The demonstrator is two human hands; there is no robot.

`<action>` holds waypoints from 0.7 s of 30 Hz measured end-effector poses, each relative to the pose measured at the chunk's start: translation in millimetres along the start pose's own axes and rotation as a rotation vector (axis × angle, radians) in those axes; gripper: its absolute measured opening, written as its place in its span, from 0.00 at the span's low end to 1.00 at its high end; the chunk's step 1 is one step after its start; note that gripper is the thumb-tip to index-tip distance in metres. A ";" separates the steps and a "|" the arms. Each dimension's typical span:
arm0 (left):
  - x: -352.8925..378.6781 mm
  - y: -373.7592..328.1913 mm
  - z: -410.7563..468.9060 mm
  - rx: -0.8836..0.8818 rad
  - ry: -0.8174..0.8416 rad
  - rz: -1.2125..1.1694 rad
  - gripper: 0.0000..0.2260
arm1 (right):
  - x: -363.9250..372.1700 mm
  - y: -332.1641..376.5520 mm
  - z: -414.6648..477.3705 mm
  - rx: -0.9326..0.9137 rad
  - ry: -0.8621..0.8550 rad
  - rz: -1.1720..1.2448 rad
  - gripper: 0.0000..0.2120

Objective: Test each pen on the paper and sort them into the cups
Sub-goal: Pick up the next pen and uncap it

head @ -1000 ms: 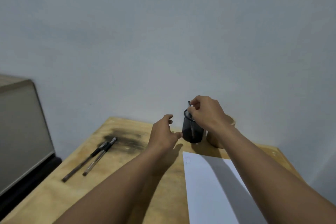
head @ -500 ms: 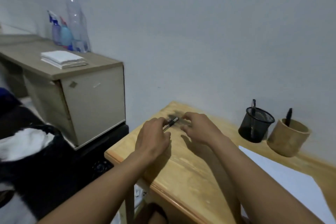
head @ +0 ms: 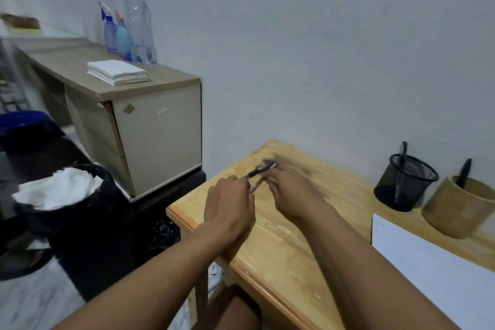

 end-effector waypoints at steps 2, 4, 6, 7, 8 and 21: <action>1.7 -1.3 -0.4 0.006 0.002 -0.017 0.09 | 0.9 -2.2 -0.9 0.005 -0.008 0.011 0.16; 2.2 -3.2 -0.6 0.029 -0.003 -0.023 0.09 | 1.1 -3.6 -3.3 0.013 -0.009 0.019 0.17; 0.9 -6.3 0.0 0.065 -0.008 -0.053 0.10 | -1.9 -4.9 -6.0 0.021 -0.010 0.008 0.17; -0.5 -8.3 0.7 0.081 -0.006 -0.077 0.10 | -4.7 -5.8 -7.7 0.021 -0.023 -0.006 0.16; -2.4 -10.9 1.8 0.100 -0.008 -0.103 0.10 | -9.6 -5.9 -10.0 0.015 -0.051 -0.027 0.14; 4.3 -102.6 27.6 0.105 0.139 -0.553 0.21 | -122.7 -52.7 -76.9 0.585 -0.511 0.377 0.06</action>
Point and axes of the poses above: each hand's wrist, its own z-axis towards the middle knuckle, its own x-axis out of the palm, y = z × x, the point moved 8 cm from there along z, towards the middle knuckle, and after that the axes turned 11 degrees about -y, right-handed, at the moved point
